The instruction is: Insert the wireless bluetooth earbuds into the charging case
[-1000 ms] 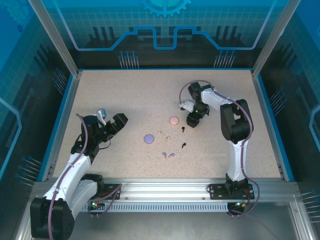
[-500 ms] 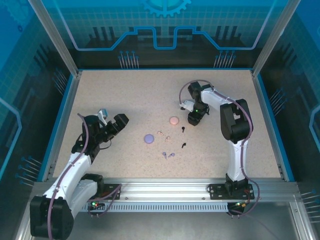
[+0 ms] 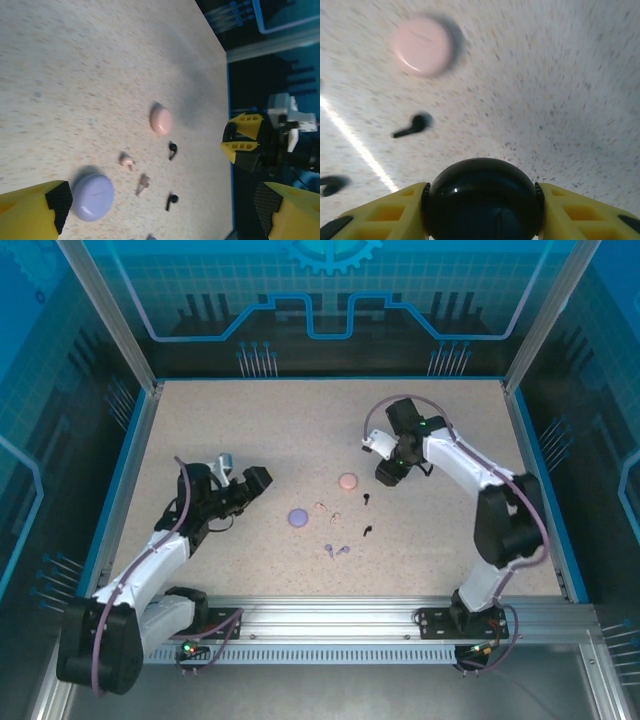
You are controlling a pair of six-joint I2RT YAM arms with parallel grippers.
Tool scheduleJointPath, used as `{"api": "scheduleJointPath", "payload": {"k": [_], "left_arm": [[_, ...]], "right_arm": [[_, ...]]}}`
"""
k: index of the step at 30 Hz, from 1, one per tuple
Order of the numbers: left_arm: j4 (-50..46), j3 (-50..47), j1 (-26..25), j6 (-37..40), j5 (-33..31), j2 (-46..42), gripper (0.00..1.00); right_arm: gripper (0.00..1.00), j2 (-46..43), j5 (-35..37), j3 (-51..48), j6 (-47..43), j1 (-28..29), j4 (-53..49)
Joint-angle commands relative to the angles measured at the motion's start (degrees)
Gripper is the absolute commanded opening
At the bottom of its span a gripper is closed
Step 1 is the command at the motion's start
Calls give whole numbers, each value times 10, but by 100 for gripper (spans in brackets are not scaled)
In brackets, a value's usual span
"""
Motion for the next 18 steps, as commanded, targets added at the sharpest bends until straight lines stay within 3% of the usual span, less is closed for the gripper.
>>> {"api": "scheduleJointPath", "payload": {"k": [1,9,18], "left_arm": [[91,42,-30,-33,82,41,94],[179,103,-119,-58,124,134,89],[266,132,-185,-89,144,196,87]], "right_arm": [[47,-83,-49,-54,27,43,75],[47,-228,-63,-148,58,131,173],[48,-244,-51,-145,56,173,181]]}}
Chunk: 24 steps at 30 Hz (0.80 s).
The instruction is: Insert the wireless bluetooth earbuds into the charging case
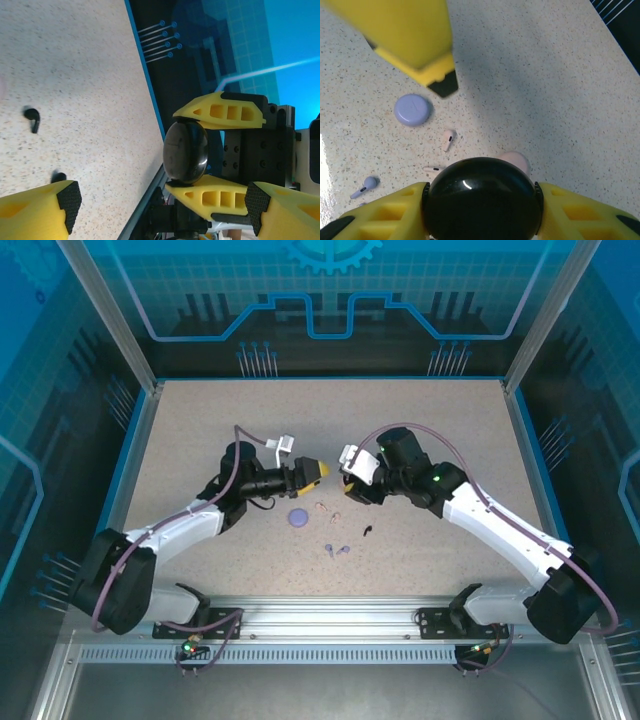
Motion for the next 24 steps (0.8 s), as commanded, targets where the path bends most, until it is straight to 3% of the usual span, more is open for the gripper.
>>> {"api": "scheduleJointPath", "payload": {"k": [1,13,24], "left_arm": [[55,23,-19,-16,23,21,87],[57,46,-51,-8,32,61,74],[13,74,-73,25,36,81,55]], "right_arm": [[48,-4,-5,3,10,14,20],[48,13,-11,22,11,25,14],[48,24,-3,35,2,33,0]]}}
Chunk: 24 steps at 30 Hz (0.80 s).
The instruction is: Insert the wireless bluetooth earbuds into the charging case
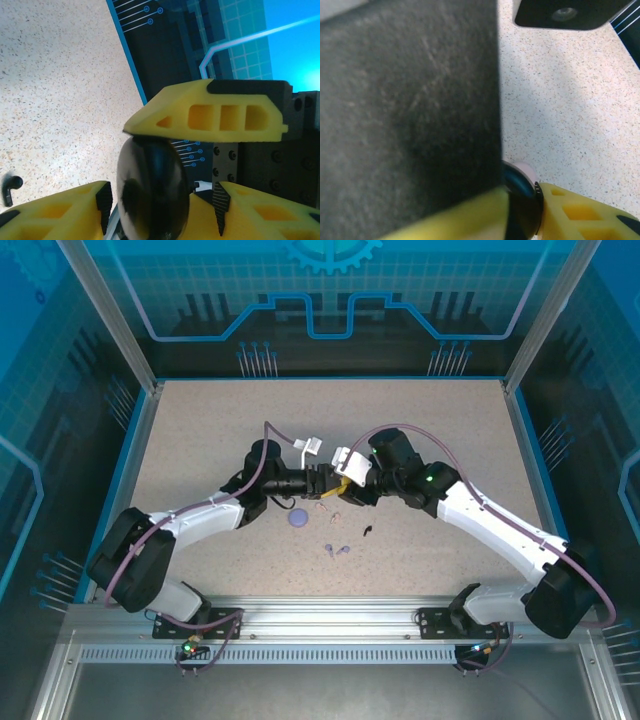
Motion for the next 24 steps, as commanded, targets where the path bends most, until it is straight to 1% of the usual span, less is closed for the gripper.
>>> {"api": "scheduleJointPath", "payload": {"k": [1,6,12,16,18,20,23,24], "left_arm": [[-20,21,-9,28,18,9,53],[-34,23,-11,39,21,3,44],[-59,24,-10,62,19,-9,36],[-60,21,-11,75,17,-22,28],[-60,17,-11,84,11,-31,25],[-59,12,-11,96,3,-42,25],[-61,5,-10,121,-16,-60,24],[-63,3,-10,130,-22,-66,23]], "right_arm": [[48,6,-3,21,-1,11,-3],[48,17,0,32,-5,10,-15],[49,30,2,41,-6,6,-27],[53,35,-13,52,2,-3,-41],[61,29,-28,55,10,-9,-48],[72,17,-45,53,18,-14,-48],[93,-19,-80,38,36,-28,-40],[98,-31,-93,33,40,-33,-39]]}}
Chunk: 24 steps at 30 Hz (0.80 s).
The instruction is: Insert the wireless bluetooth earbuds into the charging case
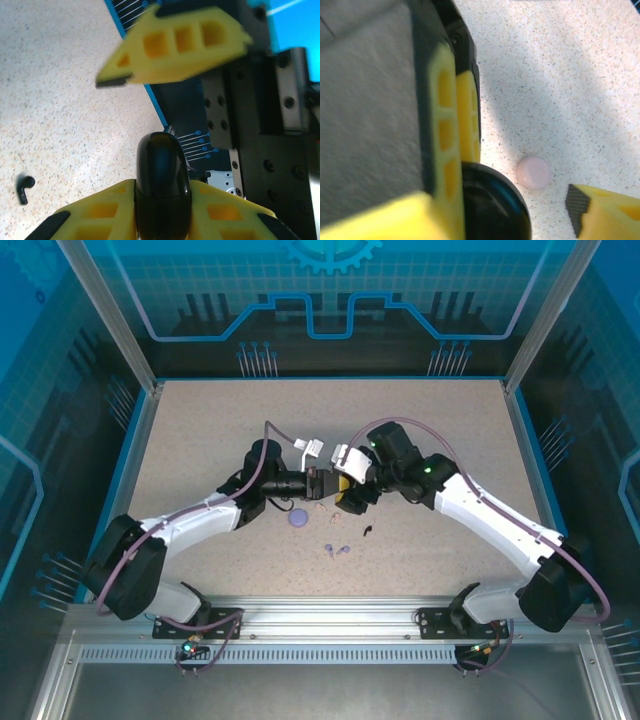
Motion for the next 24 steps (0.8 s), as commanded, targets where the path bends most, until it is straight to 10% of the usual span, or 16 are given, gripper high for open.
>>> {"api": "scheduleJointPath", "payload": {"k": [1,13,24], "left_arm": [[-5,-5,-3,55,-21,-36,22],[23,-59,-4,239,-102,-157,14],[213,-139,-4,316,-69,-200,7]], "right_arm": [[100,-61,-67,-7,28,-20,12],[100,-244,-270,-150,187,-124,184],[89,-232,-402,-168,239,-124,279]]}}
